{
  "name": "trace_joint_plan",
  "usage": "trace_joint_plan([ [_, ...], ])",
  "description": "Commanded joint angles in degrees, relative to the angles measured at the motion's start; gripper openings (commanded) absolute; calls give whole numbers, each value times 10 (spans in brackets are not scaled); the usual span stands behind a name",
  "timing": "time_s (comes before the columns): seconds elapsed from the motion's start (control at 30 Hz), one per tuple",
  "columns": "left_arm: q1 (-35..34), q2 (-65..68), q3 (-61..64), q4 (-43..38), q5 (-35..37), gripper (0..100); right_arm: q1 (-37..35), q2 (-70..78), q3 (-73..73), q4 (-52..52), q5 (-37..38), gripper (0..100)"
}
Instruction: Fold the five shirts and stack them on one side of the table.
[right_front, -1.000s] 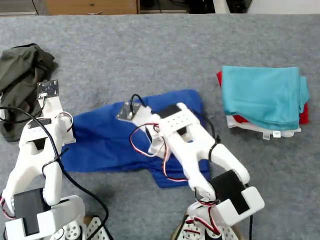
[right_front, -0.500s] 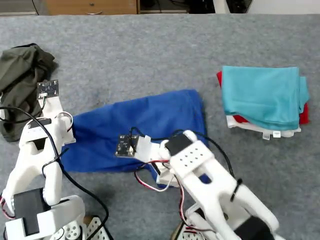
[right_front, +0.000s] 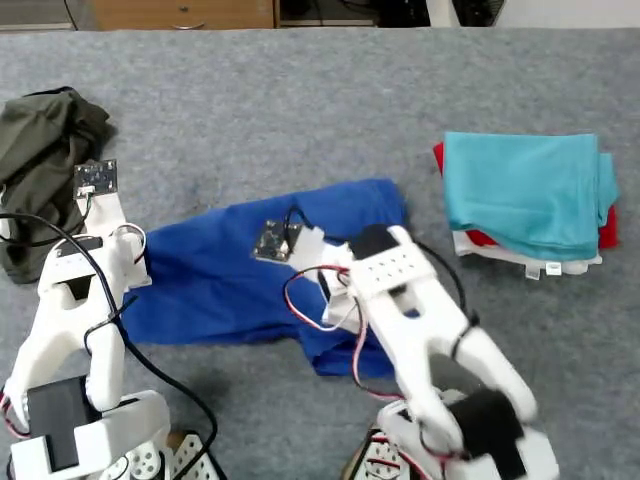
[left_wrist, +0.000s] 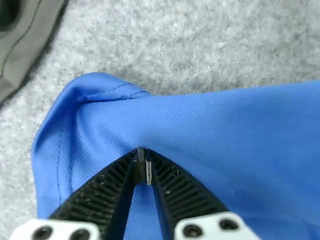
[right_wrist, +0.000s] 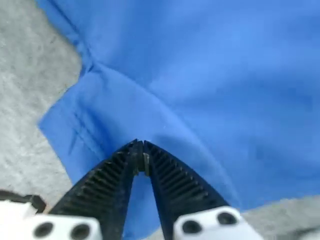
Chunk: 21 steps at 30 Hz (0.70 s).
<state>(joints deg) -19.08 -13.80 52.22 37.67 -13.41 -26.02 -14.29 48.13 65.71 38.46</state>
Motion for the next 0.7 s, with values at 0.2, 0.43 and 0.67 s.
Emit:
trace_joint_plan([
  [0.2, 3, -2, 0, -9, 1, 20, -23, -29, 59, 16, 55, 2],
  [0.43, 3, -2, 0, -9, 1, 20, -25, -38, 127, -5, 89, 2],
  [0.67, 3, -2, -1, -9, 1, 20, -15, -44, 118, -33, 81, 2],
])
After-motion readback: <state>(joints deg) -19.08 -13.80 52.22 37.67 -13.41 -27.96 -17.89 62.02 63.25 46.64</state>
